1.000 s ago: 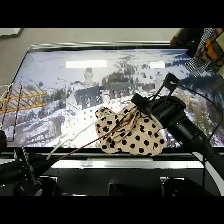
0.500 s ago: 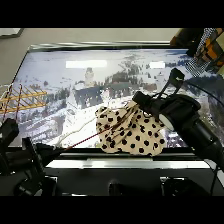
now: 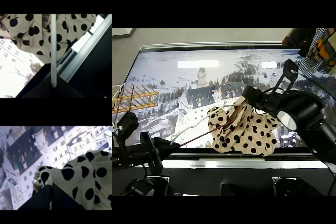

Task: Fold the clothes and pants, and hang the long-sleeved shirts on hangers.

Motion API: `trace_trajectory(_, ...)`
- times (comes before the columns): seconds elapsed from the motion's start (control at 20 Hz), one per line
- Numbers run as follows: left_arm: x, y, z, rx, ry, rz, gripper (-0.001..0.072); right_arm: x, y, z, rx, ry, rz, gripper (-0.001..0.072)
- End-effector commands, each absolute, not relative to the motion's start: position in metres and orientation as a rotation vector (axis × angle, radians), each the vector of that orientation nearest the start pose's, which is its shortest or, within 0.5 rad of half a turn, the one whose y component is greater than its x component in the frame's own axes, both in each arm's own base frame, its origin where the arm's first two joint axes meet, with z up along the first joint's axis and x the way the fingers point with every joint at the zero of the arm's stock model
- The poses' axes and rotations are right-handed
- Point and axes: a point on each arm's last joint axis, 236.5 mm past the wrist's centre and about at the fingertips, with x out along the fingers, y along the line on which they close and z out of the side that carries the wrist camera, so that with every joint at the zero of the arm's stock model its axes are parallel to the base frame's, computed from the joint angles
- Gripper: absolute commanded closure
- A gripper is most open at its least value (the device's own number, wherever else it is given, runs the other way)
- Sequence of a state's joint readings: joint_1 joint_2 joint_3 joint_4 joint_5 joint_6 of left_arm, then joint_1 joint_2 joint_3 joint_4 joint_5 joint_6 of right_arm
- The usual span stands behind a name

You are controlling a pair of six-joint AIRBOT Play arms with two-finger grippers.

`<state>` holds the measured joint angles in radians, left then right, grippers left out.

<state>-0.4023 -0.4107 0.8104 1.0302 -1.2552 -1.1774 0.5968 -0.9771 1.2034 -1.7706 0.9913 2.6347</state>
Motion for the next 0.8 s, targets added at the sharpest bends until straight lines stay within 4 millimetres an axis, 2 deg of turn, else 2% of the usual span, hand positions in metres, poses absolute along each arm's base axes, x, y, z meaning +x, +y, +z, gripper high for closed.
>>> trace_trajectory(0.0,0.176,-0.2,0.155,0.126,0.726,-0.933,0.0689,0.345,0.2,0.196,0.63,0.813,0.107,0.0689)
trace_trajectory(0.25,0.186,-0.226,0.153,0.144,0.693,-0.997,0.0689,0.339,0.203,0.21,0.654,0.812,0.133,0.0689)
trace_trajectory(0.4,0.199,-0.242,0.154,0.13,0.654,-1.002,0.0689,0.328,0.209,0.213,0.594,0.819,0.154,0.0689)
trace_trajectory(0.55,0.212,-0.259,0.157,0.113,0.609,-1.001,0.0688,0.31,0.217,0.205,0.513,0.85,0.149,0.0689)
trace_trajectory(0.75,0.21,-0.278,0.147,0.122,0.62,-1.038,0.0688,0.304,0.21,0.2,0.459,0.86,0.112,0.0689)
